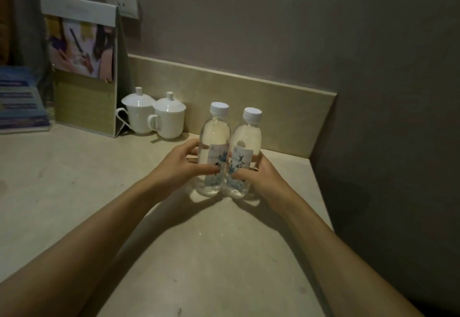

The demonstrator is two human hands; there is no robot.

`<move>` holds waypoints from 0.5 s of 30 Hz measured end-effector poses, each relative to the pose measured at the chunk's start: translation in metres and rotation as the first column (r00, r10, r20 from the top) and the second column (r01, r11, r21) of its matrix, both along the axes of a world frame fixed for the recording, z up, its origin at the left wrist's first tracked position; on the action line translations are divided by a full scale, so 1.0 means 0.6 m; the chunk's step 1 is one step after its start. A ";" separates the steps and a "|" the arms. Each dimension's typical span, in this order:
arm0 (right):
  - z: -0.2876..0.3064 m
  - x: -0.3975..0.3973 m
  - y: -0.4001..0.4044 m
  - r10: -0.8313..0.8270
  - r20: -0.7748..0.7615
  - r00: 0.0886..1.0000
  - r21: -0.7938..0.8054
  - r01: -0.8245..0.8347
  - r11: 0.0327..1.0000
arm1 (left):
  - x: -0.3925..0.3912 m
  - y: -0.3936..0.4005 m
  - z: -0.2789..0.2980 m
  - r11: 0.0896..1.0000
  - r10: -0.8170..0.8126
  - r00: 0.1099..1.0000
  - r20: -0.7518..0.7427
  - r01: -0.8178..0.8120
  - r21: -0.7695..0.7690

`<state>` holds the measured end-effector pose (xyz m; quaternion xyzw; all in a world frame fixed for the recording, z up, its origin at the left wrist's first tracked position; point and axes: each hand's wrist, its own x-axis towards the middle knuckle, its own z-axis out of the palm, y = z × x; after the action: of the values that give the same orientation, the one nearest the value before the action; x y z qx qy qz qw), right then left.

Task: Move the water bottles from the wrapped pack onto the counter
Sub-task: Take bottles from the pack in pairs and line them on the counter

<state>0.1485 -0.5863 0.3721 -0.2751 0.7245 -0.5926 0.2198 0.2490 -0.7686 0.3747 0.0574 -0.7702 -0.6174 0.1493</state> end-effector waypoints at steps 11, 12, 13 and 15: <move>0.012 -0.003 0.015 -0.026 -0.299 0.954 0.377 0.144 0.915 | 0.000 0.004 -0.012 0.869 0.265 0.959 0.099 -0.193 -0.455; 0.011 0.000 0.013 -0.048 -0.316 0.947 0.362 0.167 0.917 | -0.002 0.005 -0.012 0.845 0.316 0.943 0.103 -0.231 -0.482; 0.010 0.002 0.011 -0.060 -0.321 0.945 0.343 0.175 0.923 | -0.005 0.004 -0.011 0.826 0.350 0.932 0.091 -0.261 -0.499; 0.013 0.002 0.005 -0.065 -0.316 0.946 0.328 0.174 0.928 | -0.013 0.002 -0.008 0.808 0.353 0.934 0.051 -0.276 -0.521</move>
<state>0.1494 -0.5830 0.3800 -0.2728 0.8591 -0.4172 0.1160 0.2411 -0.7675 0.3696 0.1880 -0.8933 -0.3544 0.2028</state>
